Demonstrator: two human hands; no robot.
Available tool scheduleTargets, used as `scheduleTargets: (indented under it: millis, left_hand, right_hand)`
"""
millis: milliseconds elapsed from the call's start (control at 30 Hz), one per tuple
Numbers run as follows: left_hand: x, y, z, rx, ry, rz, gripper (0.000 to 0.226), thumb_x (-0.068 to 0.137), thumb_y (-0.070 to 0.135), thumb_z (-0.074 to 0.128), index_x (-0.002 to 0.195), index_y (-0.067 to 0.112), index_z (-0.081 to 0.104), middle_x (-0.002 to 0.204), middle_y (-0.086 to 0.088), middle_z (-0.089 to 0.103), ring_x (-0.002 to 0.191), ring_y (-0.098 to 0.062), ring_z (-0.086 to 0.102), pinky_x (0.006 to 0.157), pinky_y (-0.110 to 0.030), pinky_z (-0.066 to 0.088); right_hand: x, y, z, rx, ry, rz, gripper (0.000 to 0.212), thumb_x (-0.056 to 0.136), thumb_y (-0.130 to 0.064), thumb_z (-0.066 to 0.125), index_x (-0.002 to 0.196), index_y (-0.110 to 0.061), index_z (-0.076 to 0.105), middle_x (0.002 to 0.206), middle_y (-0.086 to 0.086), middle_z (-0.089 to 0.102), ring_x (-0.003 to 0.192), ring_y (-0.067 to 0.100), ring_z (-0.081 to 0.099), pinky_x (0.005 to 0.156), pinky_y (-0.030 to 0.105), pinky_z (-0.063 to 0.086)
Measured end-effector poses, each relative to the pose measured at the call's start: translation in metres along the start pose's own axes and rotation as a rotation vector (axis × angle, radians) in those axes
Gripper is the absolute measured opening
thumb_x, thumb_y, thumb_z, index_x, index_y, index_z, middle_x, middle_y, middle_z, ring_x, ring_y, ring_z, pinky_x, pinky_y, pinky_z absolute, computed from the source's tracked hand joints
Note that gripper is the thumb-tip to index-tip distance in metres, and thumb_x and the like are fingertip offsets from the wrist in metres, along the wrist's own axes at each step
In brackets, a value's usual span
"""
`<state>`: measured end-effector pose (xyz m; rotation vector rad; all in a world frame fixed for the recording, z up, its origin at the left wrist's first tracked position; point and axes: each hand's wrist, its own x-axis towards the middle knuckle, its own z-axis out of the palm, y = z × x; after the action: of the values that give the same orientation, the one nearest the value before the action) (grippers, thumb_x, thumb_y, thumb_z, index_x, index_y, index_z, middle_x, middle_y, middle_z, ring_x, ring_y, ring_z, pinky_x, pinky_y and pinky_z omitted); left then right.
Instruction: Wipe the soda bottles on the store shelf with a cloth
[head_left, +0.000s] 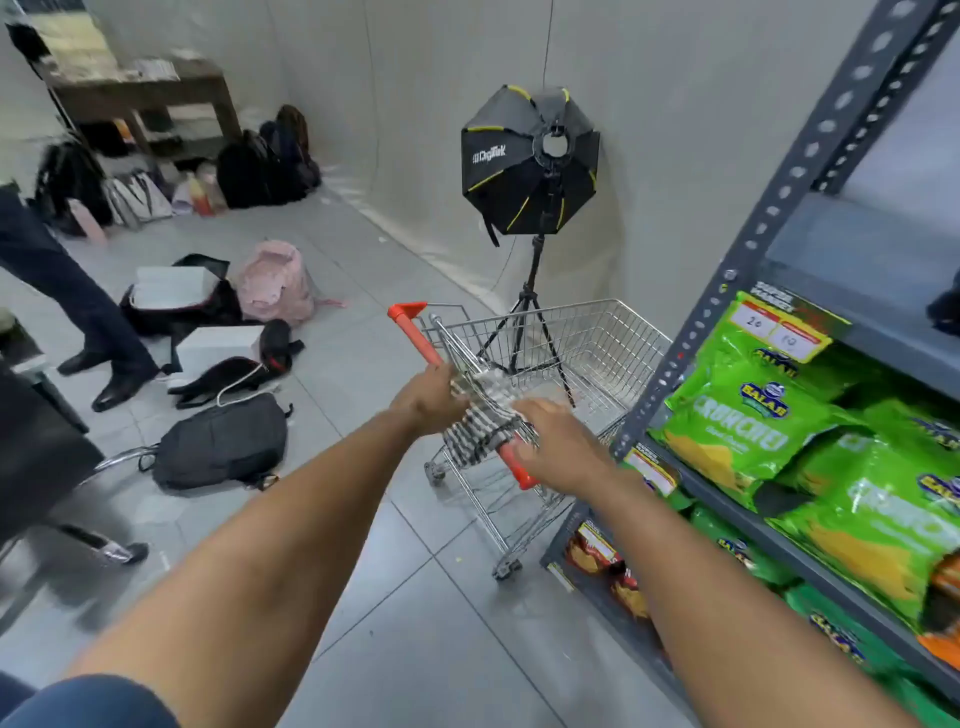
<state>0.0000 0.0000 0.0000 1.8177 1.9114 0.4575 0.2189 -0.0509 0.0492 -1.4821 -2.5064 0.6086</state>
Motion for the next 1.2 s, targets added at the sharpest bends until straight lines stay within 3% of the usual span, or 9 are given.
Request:
scheduleTargets:
  millis: [133, 267, 500, 633, 767, 900, 1000, 1100, 1200]
  left_hand:
    - [0.030, -0.027, 0.016, -0.215, -0.049, -0.133, 0.039, 0.095, 0.032, 0.063, 0.124, 0.007, 0.054, 0.127, -0.018, 0.064, 0.110, -0.033, 0.062, 0.097, -0.045, 0.052]
    - [0.053, -0.044, 0.031, -0.351, -0.114, -0.260, 0.048, 0.099, 0.040, 0.058, 0.127, 0.002, 0.050, 0.122, -0.017, 0.065, 0.107, -0.033, 0.064, 0.090, -0.039, 0.052]
    - [0.062, -0.040, 0.016, -0.450, -0.103, -0.111, 0.025, 0.092, 0.038, 0.068, 0.095, 0.014, 0.066, 0.095, -0.013, 0.070, 0.090, -0.029, 0.068, 0.083, -0.043, 0.058]
    - [0.058, 0.000, -0.026, -0.592, -0.159, -0.013, 0.017, 0.081, 0.021, 0.072, 0.087, 0.006, 0.066, 0.087, -0.019, 0.070, 0.079, -0.028, 0.070, 0.073, -0.044, 0.062]
    - [0.044, 0.055, -0.064, -0.694, -0.219, 0.164, 0.014, 0.078, 0.014, 0.074, 0.084, 0.014, 0.062, 0.075, 0.000, 0.072, 0.071, -0.015, 0.071, 0.062, -0.029, 0.055]
    - [0.026, 0.119, -0.090, -0.773, -0.320, 0.340, 0.023, 0.082, 0.001, 0.074, 0.089, 0.016, 0.059, 0.082, -0.008, 0.066, 0.075, -0.023, 0.066, 0.066, -0.035, 0.054]
    - [0.012, 0.165, -0.098, -0.835, -0.432, 0.467, 0.027, 0.085, -0.008, 0.072, 0.096, 0.013, 0.059, 0.080, 0.000, 0.069, 0.075, -0.018, 0.067, 0.067, -0.028, 0.056]
    - [-0.005, 0.214, -0.093, -0.818, -0.463, 0.563, 0.026, 0.086, -0.012, 0.070, 0.101, 0.006, 0.059, 0.085, -0.005, 0.068, 0.081, -0.020, 0.064, 0.074, -0.026, 0.055]
    - [-0.019, 0.261, -0.073, -0.826, -0.428, 0.607, 0.021, 0.087, -0.008, 0.072, 0.102, 0.000, 0.059, 0.093, -0.017, 0.065, 0.087, -0.025, 0.058, 0.084, -0.037, 0.048]
  right_hand:
    - [0.037, -0.009, 0.034, 0.003, -0.130, 0.025, 0.055, 0.097, -0.030, 0.057, 0.148, -0.023, 0.036, 0.149, -0.003, 0.043, 0.117, 0.019, 0.053, 0.107, 0.041, 0.040]
    - [0.063, 0.003, 0.060, -0.037, -0.213, 0.062, 0.060, 0.096, -0.031, 0.057, 0.150, -0.018, 0.033, 0.157, 0.002, 0.034, 0.138, 0.028, 0.039, 0.116, 0.049, 0.035]
    - [0.073, 0.017, 0.070, -0.010, -0.207, 0.083, 0.056, 0.097, -0.036, 0.057, 0.147, -0.019, 0.040, 0.148, 0.002, 0.044, 0.133, 0.026, 0.045, 0.106, 0.043, 0.043]
    - [0.072, 0.012, 0.042, 0.188, 0.054, 0.156, 0.041, 0.096, -0.033, 0.059, 0.136, -0.028, 0.050, 0.133, -0.005, 0.056, 0.111, 0.014, 0.057, 0.083, 0.024, 0.041]
    - [0.064, 0.008, -0.010, 0.339, 0.470, 0.214, 0.039, 0.094, -0.036, 0.062, 0.131, -0.029, 0.052, 0.128, -0.006, 0.058, 0.115, 0.011, 0.056, 0.092, 0.028, 0.045]
    - [0.035, 0.012, -0.062, 0.336, 0.799, 0.182, 0.047, 0.089, -0.035, 0.067, 0.134, -0.025, 0.055, 0.134, -0.005, 0.056, 0.125, 0.010, 0.050, 0.107, 0.026, 0.040]
    - [-0.001, 0.016, -0.094, 0.244, 0.965, 0.125, 0.039, 0.087, -0.035, 0.068, 0.124, -0.025, 0.062, 0.127, -0.016, 0.057, 0.125, 0.002, 0.048, 0.110, 0.024, 0.036]
    - [-0.045, 0.026, -0.120, 0.139, 1.092, 0.164, 0.021, 0.082, -0.031, 0.075, 0.099, -0.020, 0.068, 0.098, -0.008, 0.065, 0.099, 0.016, 0.060, 0.089, 0.037, 0.050]
    - [-0.088, 0.040, -0.136, 0.146, 1.178, 0.285, 0.016, 0.081, -0.023, 0.079, 0.090, -0.019, 0.067, 0.086, -0.004, 0.061, 0.084, 0.015, 0.059, 0.074, 0.029, 0.048]
